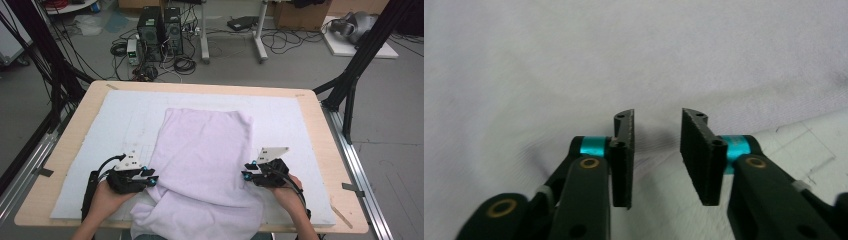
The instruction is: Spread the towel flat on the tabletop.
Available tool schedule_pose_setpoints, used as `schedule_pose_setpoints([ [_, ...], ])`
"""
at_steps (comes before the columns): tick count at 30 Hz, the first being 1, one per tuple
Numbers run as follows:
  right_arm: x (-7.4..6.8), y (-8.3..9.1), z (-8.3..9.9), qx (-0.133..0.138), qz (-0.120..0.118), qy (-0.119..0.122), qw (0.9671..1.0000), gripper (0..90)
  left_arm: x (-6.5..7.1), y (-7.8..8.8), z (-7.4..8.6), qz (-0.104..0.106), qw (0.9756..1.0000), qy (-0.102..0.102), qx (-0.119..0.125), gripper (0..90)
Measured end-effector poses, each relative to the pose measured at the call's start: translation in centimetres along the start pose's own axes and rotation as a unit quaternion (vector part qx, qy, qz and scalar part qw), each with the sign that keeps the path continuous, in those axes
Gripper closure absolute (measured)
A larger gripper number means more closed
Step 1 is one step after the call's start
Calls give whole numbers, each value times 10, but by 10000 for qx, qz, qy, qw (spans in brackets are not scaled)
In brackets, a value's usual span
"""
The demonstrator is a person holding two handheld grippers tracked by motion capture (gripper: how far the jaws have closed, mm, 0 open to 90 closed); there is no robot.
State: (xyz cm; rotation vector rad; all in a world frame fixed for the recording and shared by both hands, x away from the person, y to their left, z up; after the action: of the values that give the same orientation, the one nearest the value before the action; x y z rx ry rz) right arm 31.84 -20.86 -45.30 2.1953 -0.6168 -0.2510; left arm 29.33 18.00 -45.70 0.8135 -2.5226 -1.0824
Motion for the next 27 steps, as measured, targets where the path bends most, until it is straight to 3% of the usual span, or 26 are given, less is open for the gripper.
schedule_pose_setpoints([
  [4,7,-12,-4,-2,-1,-182,9998,660,-2,-5,0,17,10000,29,-57,668],
  [7,9,-21,-4,-93,-132,-214,9996,818,-2,-4,0,3,10000,31,-46,669],
  [9,9,-18,-7,-91,-96,-135,9998,862,-1,-1,1,-21,10000,12,-11,675],
  [14,6,-12,-23,-119,-23,41,9999,862,1,2,5,-32,10000,-8,-23,681],
  [19,-2,-35,-41,-199,-73,247,9995,859,3,1,7,-7,10000,14,-28,681],
  [21,-6,-47,-43,-431,-100,402,9982,858,3,1,7,-2,10000,-1,-38,680],
  [22,-7,-49,-43,-389,-102,406,9984,857,3,1,7,-4,10000,1,-39,680],
  [27,-5,-36,-40,-294,-127,393,9987,743,2,0,7,-19,10000,-13,-46,673],
])
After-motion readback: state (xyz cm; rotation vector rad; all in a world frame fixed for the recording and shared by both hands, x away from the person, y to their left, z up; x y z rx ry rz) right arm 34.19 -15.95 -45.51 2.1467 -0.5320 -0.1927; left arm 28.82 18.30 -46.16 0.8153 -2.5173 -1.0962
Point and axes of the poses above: each handheld gripper's, and its own axes: y roughly backward along the jaws, z roughly out of its underside, x roughly to its right, the point moved 4 cm from there along -y, roughly forward along the jaws, and after that the axes turned 6 degrees about -x, right-handed, at the moved point
